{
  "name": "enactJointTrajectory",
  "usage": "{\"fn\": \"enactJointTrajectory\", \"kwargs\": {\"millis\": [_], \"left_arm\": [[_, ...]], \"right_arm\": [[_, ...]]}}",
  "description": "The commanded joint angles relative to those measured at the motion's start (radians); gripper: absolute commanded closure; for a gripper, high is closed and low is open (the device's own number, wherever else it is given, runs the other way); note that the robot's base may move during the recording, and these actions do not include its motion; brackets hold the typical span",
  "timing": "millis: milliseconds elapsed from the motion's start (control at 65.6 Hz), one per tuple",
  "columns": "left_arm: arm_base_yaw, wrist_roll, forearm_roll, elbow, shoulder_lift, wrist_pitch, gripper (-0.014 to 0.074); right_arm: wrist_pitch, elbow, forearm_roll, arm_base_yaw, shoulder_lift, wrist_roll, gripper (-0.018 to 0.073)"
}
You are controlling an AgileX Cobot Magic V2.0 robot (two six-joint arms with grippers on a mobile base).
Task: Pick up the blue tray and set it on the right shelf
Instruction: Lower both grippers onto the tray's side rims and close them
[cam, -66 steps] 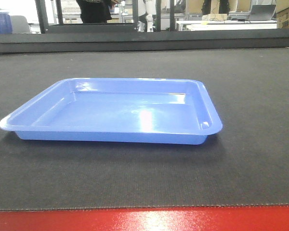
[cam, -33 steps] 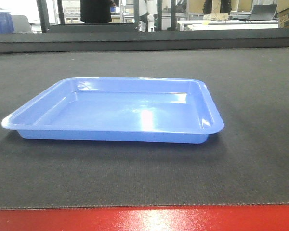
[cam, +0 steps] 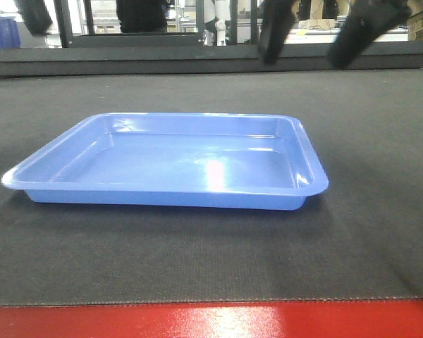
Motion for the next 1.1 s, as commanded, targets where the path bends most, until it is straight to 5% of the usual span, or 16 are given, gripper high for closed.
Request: {"fn": "enactJointTrajectory", "kwargs": {"millis": [0,213,427,579,1082], "left_arm": [[0.019,-0.031,-0.003,-0.084,0.052,-0.004,0.0123],[0.03,-0.031,-0.003,-0.15,0.208,-0.005,0.0123],[0.071,-0.031,-0.1,-0.192,0.32,-0.011,0.0123],[0.073,-0.031,-0.093,-0.205,0.365,-0.009,0.0124],[0.073,-0.031,-0.115,-0.207,0.429,0.022,0.0124]], "right_arm": [[0.048,-0.094,-0.151,0.0,0.028,0.176,-0.0064],[0.051,-0.142,-0.236,-0.002,0.133,0.3,-0.0064],[0.041,-0.142,-0.206,-0.002,0.209,0.305,-0.0064],[0.022,-0.143,-0.138,-0.002,0.245,0.306,-0.0064],[0.016,-0.143,-0.136,0.0,0.302,0.306,-0.0064]]}}
